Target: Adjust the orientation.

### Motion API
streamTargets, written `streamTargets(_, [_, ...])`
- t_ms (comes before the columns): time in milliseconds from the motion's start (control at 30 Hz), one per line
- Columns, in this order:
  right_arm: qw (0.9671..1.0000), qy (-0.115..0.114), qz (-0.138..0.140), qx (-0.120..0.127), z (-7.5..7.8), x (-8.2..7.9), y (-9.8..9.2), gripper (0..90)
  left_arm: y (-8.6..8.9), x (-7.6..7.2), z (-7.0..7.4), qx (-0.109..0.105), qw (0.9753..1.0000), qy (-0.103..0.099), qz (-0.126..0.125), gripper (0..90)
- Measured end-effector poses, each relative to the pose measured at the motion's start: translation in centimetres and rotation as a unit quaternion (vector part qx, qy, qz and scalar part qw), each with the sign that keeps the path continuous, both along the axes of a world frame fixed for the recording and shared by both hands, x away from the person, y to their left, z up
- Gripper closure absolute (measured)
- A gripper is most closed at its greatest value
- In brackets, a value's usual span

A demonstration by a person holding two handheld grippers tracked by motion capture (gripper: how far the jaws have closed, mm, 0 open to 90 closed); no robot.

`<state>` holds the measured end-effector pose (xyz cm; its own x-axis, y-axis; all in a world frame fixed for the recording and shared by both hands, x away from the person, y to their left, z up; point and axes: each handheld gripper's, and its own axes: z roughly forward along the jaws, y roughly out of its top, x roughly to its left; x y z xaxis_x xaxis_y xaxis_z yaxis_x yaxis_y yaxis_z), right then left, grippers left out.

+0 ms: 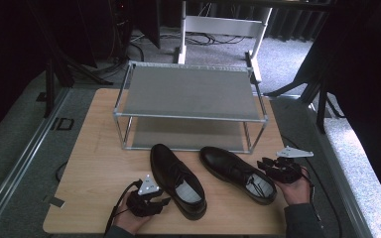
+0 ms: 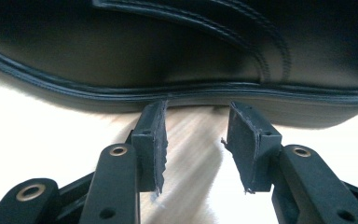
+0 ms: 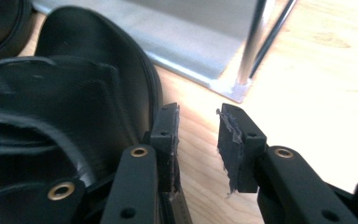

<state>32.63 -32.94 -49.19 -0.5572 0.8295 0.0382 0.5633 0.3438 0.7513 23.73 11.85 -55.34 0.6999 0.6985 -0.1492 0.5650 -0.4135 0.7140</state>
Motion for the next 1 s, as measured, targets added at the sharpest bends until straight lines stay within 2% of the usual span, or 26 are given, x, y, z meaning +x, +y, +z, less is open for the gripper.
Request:
streamTargets(67, [1.0000, -0.005, -0.001, 0.005, 0.3, -0.1, -0.3, 68.0, 0.2, 0.2, 0.0, -0.006, 1.0000, 0.002, 0.007, 57.4])
streamTargets(100, [0.9999, -0.010, -0.007, -0.003, 0.5, -0.2, -0.5, 64.5, 0.3, 0.3, 0.0, -0.008, 0.9999, 0.002, 0.009, 57.3])
streamTargets(200, [0.9998, -0.018, -0.003, 0.009, 1.1, -0.8, -0.9, 57.5, 0.3, 0.5, -0.1, -0.015, 0.9998, 0.006, 0.012, 57.3])
streamTargets(400, [0.9989, -0.025, 0.037, 0.010, 1.9, -2.0, -1.1, 54.9, 0.4, 0.6, -0.2, -0.021, 0.9996, 0.010, 0.014, 57.5])
streamTargets(500, [0.9981, -0.017, 0.059, 0.002, 1.8, -2.2, -0.8, 54.0, 0.4, 0.7, -0.2, -0.021, 0.9996, 0.010, 0.015, 57.5])
streamTargets(600, [0.9968, 0.005, 0.078, -0.014, 1.3, -1.9, -0.4, 52.6, 0.4, 0.9, -0.2, -0.023, 0.9996, 0.010, 0.015, 57.5])
streamTargets(700, [0.9963, 0.014, 0.083, -0.017, 1.2, -1.8, -0.4, 51.4, 0.3, 1.0, -0.2, -0.025, 0.9995, 0.011, 0.015, 57.4])
streamTargets(800, [0.9952, 0.017, 0.091, -0.032, 1.3, -1.9, -0.3, 50.7, 0.2, 1.1, -0.2, -0.025, 0.9995, 0.011, 0.013, 57.4])
streamTargets(1000, [0.9934, 0.021, 0.102, -0.047, 1.6, -1.7, -0.1, 50.4, 0.1, 1.3, -0.2, -0.026, 0.9996, 0.011, 0.011, 57.5])
